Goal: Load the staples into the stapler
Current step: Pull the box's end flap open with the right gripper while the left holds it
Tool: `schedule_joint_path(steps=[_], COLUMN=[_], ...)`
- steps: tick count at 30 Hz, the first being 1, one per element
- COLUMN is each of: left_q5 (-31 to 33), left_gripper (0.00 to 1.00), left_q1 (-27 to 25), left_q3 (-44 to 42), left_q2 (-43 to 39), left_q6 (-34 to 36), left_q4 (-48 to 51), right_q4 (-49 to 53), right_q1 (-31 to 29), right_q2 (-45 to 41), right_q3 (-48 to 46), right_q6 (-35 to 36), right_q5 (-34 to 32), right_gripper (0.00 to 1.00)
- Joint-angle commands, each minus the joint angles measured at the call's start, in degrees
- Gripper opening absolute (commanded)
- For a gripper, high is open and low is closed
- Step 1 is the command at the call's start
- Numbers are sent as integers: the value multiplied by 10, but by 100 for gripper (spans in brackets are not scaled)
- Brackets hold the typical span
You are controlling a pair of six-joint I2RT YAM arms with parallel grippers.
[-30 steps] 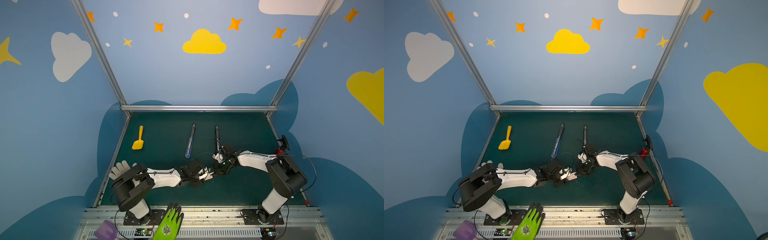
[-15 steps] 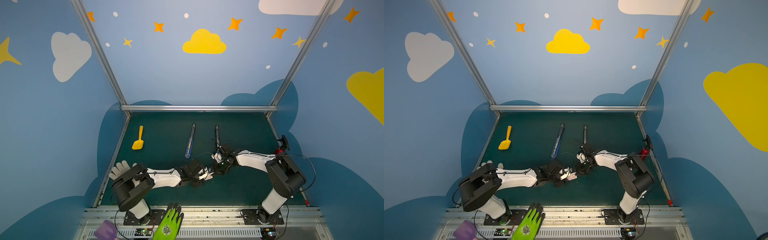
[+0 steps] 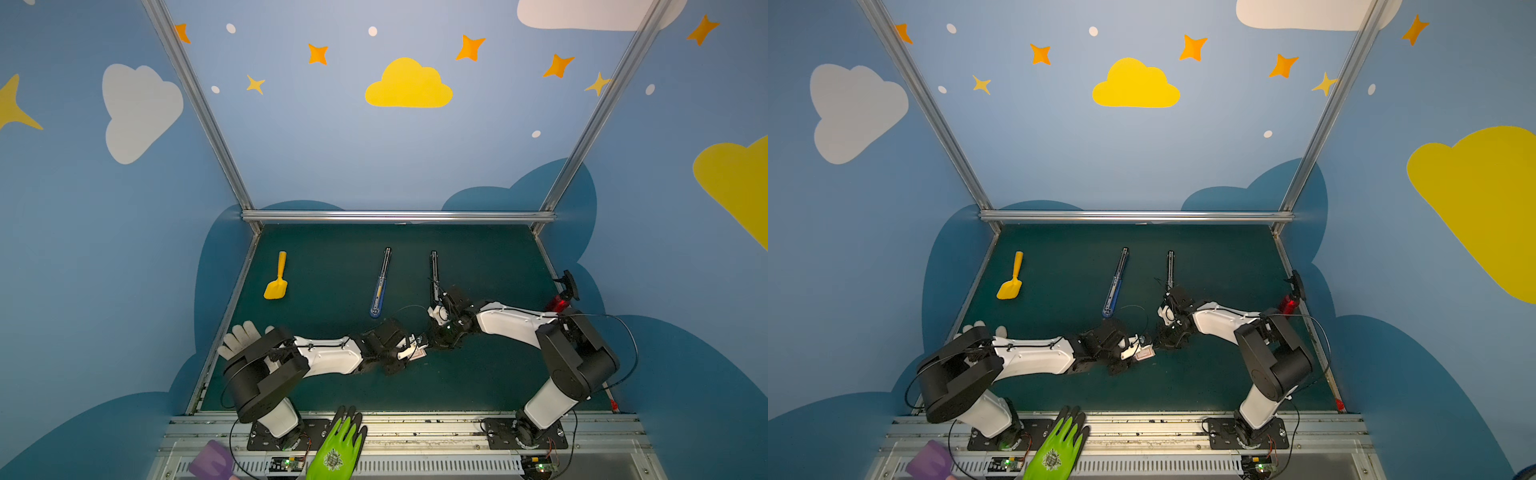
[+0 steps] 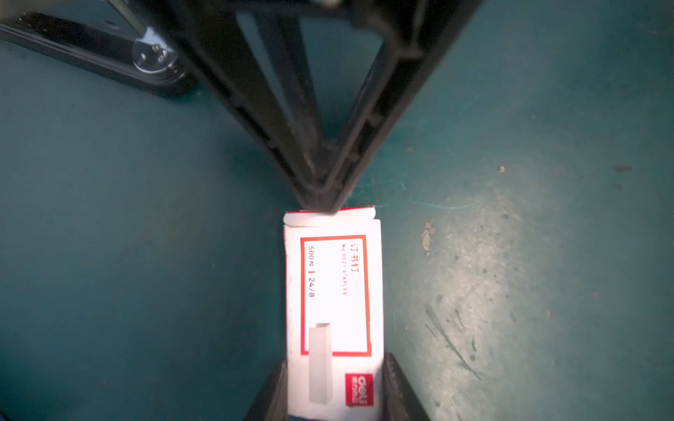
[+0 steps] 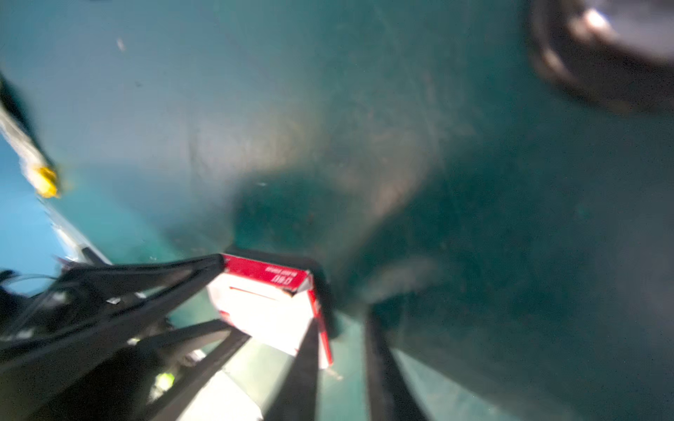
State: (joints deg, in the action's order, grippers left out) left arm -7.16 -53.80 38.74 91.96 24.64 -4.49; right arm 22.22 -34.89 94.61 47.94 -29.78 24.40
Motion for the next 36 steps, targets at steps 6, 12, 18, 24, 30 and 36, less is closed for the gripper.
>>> schedule_joint_path(steps=[6,12,18,24,30,36], left_q5=[2,6,6,7,9,9], left_gripper=[37,38,38,39,39,39], left_q1=[-6,-7,-5,-6,-6,-6], left_q3=[-4,-8,-12,-19,-19,-19], left_q2=[31,29,27,24,24,24], left_q6=[5,5,3,3,3,4], left_q4=[41,36,28,16,18,21], right_q4=[7,5,14,20,6,2], right_q1=[-4,-21,-35,-36,-26,-11], right_q2=[0,12,30,38,22,-3], right_q3=[-12,-5,6,3,-15,-27], right_q6=[1,9,8,5,-3,-3], right_q5=[20,22,-1,-31,-31,-28], right_gripper=[36,38,35,30,22,22])
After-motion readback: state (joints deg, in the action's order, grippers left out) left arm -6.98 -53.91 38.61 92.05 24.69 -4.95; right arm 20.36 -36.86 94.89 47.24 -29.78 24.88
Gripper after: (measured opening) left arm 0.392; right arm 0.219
